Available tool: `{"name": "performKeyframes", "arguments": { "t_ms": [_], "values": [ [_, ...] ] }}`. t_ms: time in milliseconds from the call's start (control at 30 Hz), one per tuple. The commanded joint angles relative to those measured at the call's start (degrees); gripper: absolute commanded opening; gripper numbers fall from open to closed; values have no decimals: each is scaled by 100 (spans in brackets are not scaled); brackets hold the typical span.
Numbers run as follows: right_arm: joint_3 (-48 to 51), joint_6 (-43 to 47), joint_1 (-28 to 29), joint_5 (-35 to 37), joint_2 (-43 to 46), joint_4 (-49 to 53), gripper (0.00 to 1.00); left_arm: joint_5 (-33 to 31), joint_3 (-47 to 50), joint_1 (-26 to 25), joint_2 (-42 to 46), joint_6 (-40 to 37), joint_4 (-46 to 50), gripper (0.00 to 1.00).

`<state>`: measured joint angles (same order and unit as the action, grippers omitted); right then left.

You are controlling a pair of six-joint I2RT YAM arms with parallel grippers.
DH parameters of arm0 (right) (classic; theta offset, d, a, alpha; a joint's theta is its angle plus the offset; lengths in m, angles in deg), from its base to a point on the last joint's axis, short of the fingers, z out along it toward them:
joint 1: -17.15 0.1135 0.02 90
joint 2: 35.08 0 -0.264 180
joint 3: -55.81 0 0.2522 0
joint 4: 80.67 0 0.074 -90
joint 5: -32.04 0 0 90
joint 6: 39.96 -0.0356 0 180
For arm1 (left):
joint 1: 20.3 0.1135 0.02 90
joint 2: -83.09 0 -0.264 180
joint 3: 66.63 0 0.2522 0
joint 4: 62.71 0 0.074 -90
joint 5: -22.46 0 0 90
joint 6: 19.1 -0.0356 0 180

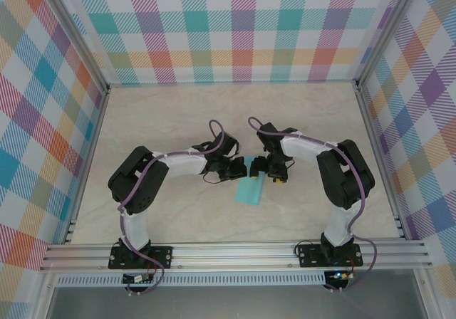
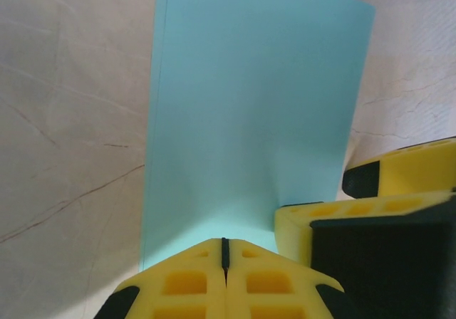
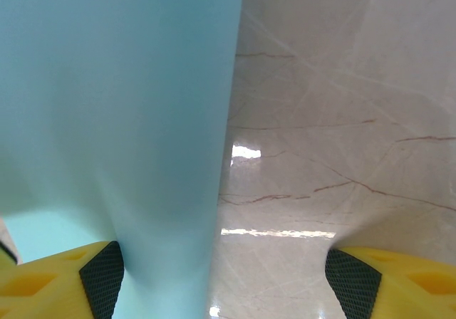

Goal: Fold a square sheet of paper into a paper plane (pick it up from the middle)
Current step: Hold the square sheet of paper at the center of the table, then fold the square sheet of paper in half at the center of the table.

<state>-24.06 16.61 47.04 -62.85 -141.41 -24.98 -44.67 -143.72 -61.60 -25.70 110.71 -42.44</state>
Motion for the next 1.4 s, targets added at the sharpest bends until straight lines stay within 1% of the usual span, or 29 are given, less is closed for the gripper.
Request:
{"name": "performKeyframes", "arguments": {
  "t_ms": [0, 233, 400, 633, 800, 867, 900, 933, 967, 1067, 1133, 1167, 1200, 1367],
  "values": [
    [458, 109, -6, 392, -633, -216, 81, -64, -140, -98, -128, -59, 130, 0],
    [428, 108, -9, 358, -574, -227, 82, -271, -58, -102, -210, -145, 317, 0],
    [199, 183, -5, 251, -298, -138, 82, -426, 53, -102, -277, -220, 405, 0],
    [-58, 243, -9, 126, 411, -98, 84, -483, 149, -104, -392, -207, 373, 0],
    [186, 75, -39, 105, 1281, -353, 85, -518, 207, -110, -388, -221, 387, 0],
    [438, -12, -124, -253, 1613, -633, 79, -525, 207, -115, -395, -226, 387, 0],
    [586, -57, -193, -547, 1782, -819, 70, -525, 207, -115, -397, -220, 384, 0],
    [782, -102, -255, -984, 1911, -1110, 58, -529, 200, -114, -397, -228, 388, 0],
    [948, -146, -305, -1399, 1987, -1375, 49, -530, 198, -113, -405, -231, 387, 0],
    [1244, -285, -319, -2132, 1972, -1835, 26, -522, 189, -114, -431, -228, 393, 0],
    [1413, -402, -317, -2342, 1900, -2089, 16, -521, 189, -115, -437, -228, 378, 0],
    [1504, -456, -325, -2436, 1854, -2251, 12, -521, 189, -115, -448, -228, 374, 0],
    [1565, -488, -326, -2496, 1820, -2343, 11, -512, 189, -115, -443, -220, 376, 0],
    [1823, -566, -333, -2628, 1609, -2728, 11, -509, 172, -111, -439, -229, 391, 0]
  ]
}}
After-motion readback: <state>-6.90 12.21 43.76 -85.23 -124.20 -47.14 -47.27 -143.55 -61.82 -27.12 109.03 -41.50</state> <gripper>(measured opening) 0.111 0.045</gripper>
